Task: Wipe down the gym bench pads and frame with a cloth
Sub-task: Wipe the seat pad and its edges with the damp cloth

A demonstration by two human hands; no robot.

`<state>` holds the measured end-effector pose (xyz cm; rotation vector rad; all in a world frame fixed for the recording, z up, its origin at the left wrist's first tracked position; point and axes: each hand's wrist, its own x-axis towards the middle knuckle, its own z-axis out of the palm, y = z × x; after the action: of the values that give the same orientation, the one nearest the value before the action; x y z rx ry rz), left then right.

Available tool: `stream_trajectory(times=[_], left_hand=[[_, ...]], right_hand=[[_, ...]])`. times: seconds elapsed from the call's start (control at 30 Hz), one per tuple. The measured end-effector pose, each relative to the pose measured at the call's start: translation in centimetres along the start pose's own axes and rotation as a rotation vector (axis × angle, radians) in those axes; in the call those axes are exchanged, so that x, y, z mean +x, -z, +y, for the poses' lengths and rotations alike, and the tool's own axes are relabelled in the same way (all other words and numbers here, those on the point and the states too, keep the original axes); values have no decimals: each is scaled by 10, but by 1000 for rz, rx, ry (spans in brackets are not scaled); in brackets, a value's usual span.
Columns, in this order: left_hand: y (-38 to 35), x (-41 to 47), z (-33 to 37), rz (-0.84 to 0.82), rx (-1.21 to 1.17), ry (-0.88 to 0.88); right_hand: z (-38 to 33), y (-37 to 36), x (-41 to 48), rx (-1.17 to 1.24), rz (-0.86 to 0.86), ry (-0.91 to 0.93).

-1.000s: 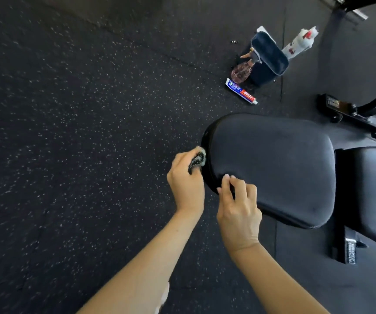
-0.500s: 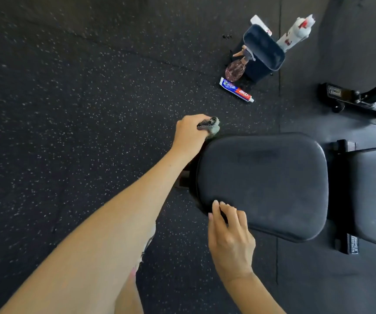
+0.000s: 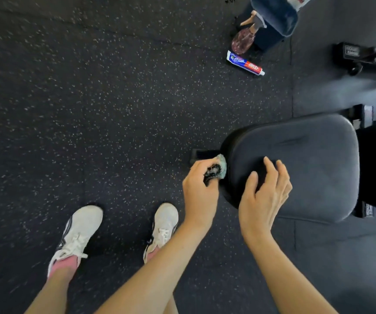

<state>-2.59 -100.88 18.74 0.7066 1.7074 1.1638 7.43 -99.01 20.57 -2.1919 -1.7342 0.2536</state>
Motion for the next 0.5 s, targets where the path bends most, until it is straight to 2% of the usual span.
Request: stream_trajectory(times=[0.1, 0.23, 0.3, 0.43, 0.5], left_hand=[[-2, 12, -1, 22, -35, -59], [-5, 44, 7, -39, -9, -161], [-8, 73, 14, -131, 17, -201], [-5, 136, 28, -457, 143, -234], [3, 144, 25, -450, 80, -164]], right_hand=[[-9, -9, -6, 18, 35, -40], [-18, -18, -9, -12, 91, -105], [-21, -19, -9, -19, 103, -118], [-21, -15, -9, -40, 74, -116], [-23, -12, -8, -50, 48, -132]])
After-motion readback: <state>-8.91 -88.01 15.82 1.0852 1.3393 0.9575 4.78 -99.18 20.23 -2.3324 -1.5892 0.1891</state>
